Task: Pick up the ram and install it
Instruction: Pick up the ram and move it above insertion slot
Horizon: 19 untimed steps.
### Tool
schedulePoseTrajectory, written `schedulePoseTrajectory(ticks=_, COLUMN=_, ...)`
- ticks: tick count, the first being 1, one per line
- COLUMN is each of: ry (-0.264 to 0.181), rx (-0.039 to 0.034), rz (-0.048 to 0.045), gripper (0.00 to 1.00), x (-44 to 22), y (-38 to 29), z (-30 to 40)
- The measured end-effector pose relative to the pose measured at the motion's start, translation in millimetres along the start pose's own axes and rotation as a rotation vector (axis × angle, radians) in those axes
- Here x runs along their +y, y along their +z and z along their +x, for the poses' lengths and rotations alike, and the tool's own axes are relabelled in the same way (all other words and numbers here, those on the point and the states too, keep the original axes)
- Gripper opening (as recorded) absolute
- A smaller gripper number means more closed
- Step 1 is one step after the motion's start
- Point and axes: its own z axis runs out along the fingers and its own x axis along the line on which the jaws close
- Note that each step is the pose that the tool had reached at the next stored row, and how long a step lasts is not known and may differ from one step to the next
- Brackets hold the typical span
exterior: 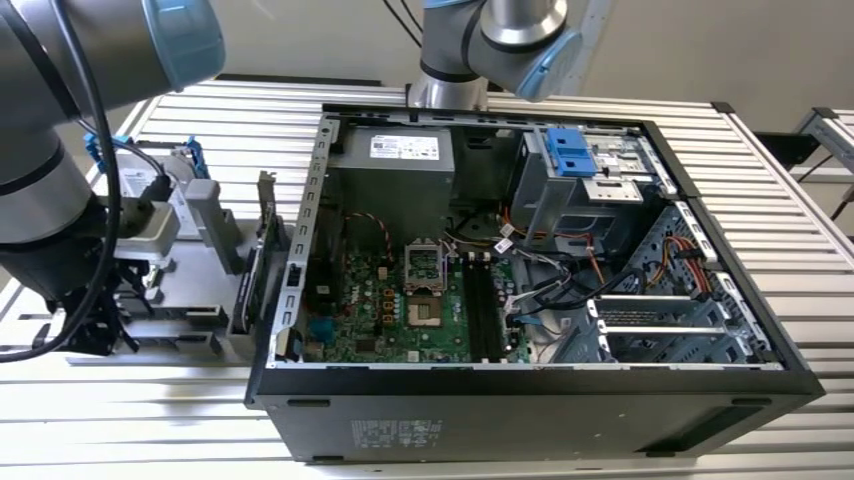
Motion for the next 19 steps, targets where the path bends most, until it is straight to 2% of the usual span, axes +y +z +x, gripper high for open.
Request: schedulePoseTrajectory(ticks=19, ry=0.01, rx=0.0044, rz=-0.0081, gripper=1.0, x=0.3, y=18.0, z=0.9)
